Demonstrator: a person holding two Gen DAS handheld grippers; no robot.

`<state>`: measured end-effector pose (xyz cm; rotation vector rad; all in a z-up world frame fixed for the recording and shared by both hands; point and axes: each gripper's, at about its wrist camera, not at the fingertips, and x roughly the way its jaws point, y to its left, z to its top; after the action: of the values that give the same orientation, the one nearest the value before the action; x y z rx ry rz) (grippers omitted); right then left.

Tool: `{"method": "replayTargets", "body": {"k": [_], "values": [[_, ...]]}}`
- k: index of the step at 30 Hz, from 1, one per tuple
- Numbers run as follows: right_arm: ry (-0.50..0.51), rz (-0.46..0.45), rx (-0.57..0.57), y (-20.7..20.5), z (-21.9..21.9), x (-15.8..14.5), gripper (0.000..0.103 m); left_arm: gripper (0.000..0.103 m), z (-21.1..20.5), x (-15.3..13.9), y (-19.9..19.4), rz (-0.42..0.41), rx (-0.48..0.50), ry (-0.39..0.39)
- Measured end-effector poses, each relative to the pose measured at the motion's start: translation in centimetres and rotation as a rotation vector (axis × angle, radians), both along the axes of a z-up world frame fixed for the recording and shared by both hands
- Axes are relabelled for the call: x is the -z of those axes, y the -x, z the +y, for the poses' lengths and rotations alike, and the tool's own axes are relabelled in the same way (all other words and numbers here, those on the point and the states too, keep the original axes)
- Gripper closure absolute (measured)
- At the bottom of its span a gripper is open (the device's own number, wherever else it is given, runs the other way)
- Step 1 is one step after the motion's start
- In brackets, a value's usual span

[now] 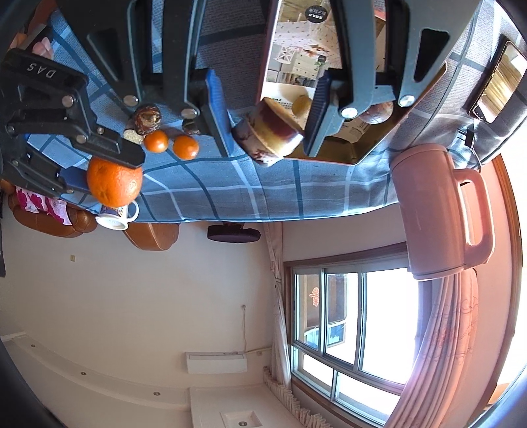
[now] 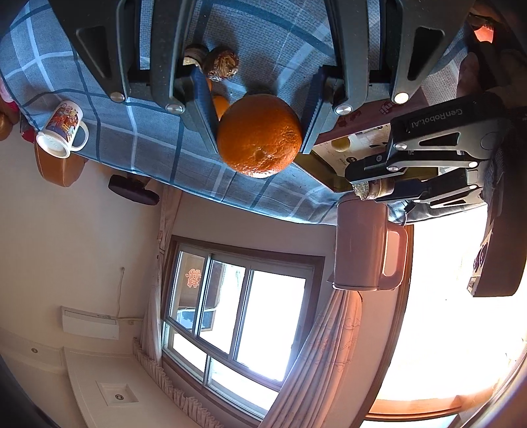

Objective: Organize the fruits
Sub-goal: 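Carry the slice in the left tool while the right tool carries the mandarin over the tin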

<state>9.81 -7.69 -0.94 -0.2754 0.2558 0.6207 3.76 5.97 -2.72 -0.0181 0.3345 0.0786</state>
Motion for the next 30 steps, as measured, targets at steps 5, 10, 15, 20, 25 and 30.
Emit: {"method": "replayTargets", "body": {"k": [5,10,15,20,25,30], "values": [[0.015,0.011,-0.036,-0.7,1.9,-0.3,0.053,0.057,1.4,0.0,-0.2,0.019,-0.042,-0.004],[0.019,0.042,-0.075,-1.6,3.7,-0.6,0.053,0.057,3.1,0.2,-0.4,0.051,-0.087,0.002],[0.020,0.076,-0.113,-2.3,5.7,-0.4,0.053,0.057,4.8,0.5,-0.5,0.081,-0.119,0.009],[0.031,0.105,-0.149,-2.7,7.9,0.0,0.053,0.057,6.5,1.0,-0.7,0.117,-0.144,0.021],[0.046,0.146,-0.175,-3.2,9.8,0.9,0.053,0.057,7.8,1.3,-0.8,0.147,-0.153,0.041],[0.082,0.179,-0.197,-3.3,11.6,2.2,0.053,0.057,8.6,1.5,-0.9,0.172,-0.147,0.054]]}}
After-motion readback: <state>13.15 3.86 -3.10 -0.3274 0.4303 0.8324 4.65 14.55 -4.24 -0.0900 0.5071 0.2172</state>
